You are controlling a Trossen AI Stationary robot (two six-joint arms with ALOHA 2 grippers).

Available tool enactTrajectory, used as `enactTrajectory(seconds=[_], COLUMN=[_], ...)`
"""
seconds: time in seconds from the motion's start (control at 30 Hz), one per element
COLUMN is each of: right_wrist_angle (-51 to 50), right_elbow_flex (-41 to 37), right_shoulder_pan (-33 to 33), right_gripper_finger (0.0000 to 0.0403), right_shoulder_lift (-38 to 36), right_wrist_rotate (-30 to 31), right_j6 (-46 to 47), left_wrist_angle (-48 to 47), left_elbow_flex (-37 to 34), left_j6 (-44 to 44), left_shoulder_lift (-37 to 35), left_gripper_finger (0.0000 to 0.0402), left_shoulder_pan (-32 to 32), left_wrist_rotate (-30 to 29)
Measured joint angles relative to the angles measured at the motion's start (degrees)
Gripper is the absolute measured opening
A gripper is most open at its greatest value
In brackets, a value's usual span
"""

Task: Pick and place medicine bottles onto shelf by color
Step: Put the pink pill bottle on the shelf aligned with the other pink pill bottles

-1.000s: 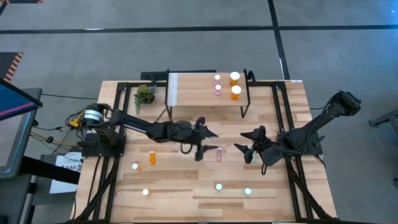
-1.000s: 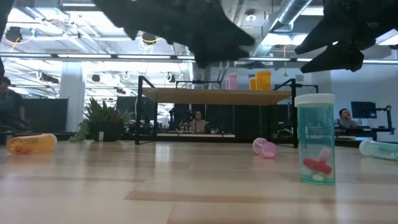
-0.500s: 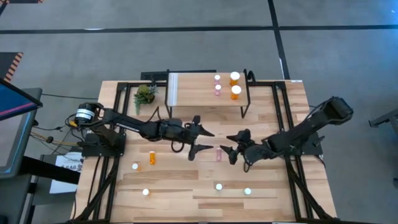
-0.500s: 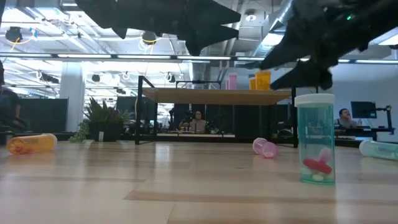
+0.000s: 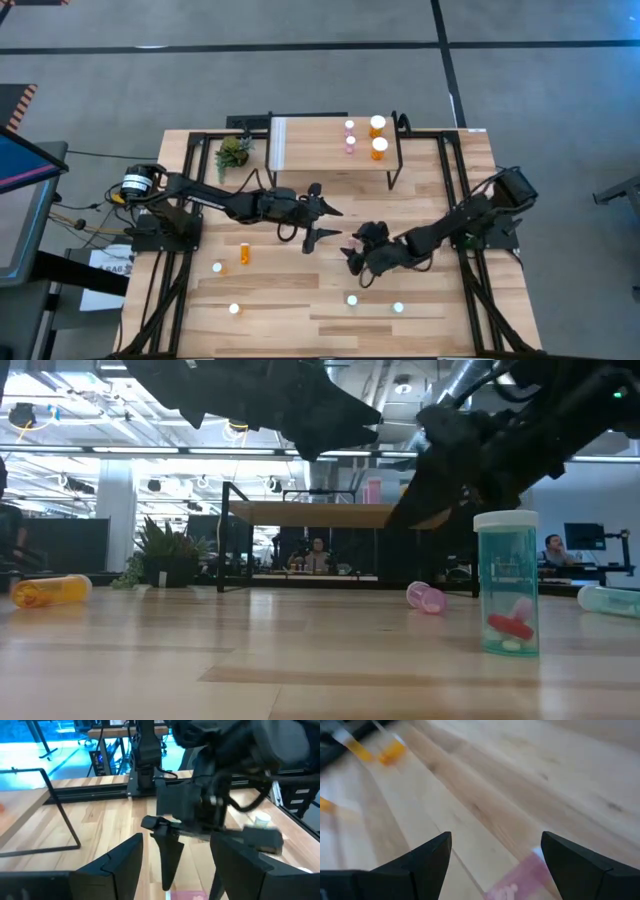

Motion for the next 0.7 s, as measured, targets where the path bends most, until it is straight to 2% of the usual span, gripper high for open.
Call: enactTrajectory(seconds=[0.17,0.27,0.7], right_wrist_angle=[-19.5,-26.9,-27.9], right_elbow_flex=[7.9,11.4,14.6], right_shoulder_pan=[0.4,1.0,3.2], right_gripper_finger=[0.0328,0.0328,0.0328], right_shoulder_lift=[3.9,5.3,12.3], right_wrist_rotate=[-0.4,-0.3,-2.4], right_j6=[8.2,13.4,22.9], left_wrist_angle=[-1.4,-1.2,-2.0], left_elbow_flex=[0.0,0.0,0.0], left_j6=[-0.3,-0.4,-1.2], left_shoulder_lift=[-0.5,-0.7,-1.1], left_gripper_finger=[0.0219,0.0219,0.0219], left_shoulder_pan=[-0.1,0.0,0.0], left_wrist_rotate=[0.1,0.0,0.2])
